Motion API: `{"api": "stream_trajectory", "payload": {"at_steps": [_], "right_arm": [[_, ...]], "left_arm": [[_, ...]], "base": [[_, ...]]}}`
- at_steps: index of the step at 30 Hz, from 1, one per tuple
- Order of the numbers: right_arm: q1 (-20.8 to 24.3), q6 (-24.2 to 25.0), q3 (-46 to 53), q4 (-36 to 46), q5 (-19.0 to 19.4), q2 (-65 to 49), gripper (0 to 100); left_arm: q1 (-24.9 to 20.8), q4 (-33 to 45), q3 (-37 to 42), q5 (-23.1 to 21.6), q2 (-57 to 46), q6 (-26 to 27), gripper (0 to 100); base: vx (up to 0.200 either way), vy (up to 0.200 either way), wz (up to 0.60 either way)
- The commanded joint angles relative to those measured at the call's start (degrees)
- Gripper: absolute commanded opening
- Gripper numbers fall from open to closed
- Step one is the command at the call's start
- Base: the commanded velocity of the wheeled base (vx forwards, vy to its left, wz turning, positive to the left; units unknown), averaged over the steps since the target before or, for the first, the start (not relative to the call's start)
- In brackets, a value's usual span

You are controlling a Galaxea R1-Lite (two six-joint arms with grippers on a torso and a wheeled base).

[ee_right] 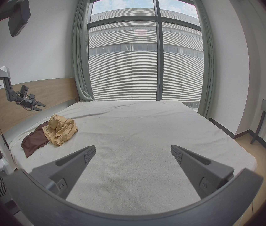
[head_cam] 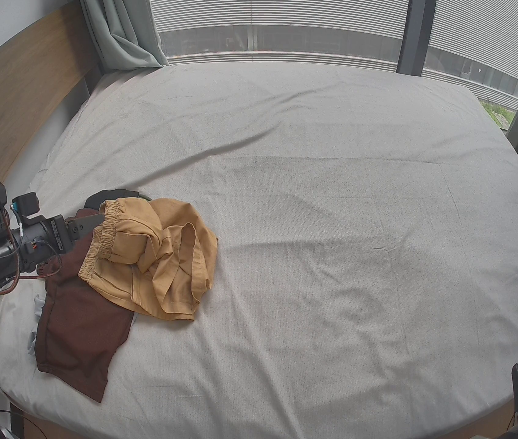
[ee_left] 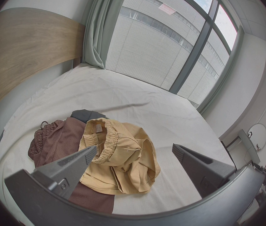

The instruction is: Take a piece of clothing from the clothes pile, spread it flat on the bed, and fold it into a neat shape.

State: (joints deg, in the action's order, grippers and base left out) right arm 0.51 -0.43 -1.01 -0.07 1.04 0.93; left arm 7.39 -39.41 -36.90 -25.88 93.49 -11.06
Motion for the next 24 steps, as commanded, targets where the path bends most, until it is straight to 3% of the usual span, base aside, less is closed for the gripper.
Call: {"api": "stream_trajectory", "payload": {"at_steps": [1, 10, 24], "right_arm": [[0.0, 0.0, 1.0, 0.0, 0.0, -0.9, 100], [0.0, 0.0, 1.0, 0.0, 0.0, -0.9, 100], [0.0, 0.0, 1.0, 0.0, 0.0, -0.9, 100]], "left_arm": [[-0.1, -0.1, -0.6, 0.0, 2.8, 0.2, 100], [1.8, -4.1, -2.5, -0.6, 7.3, 0.2, 100], [2.5, -4.9, -7.7, -7.4, 14.7, 0.1, 100]], "base": [[0.0, 0.0, 0.0], [0.0, 0.0, 0.0], [0.0, 0.0, 0.0]]}}
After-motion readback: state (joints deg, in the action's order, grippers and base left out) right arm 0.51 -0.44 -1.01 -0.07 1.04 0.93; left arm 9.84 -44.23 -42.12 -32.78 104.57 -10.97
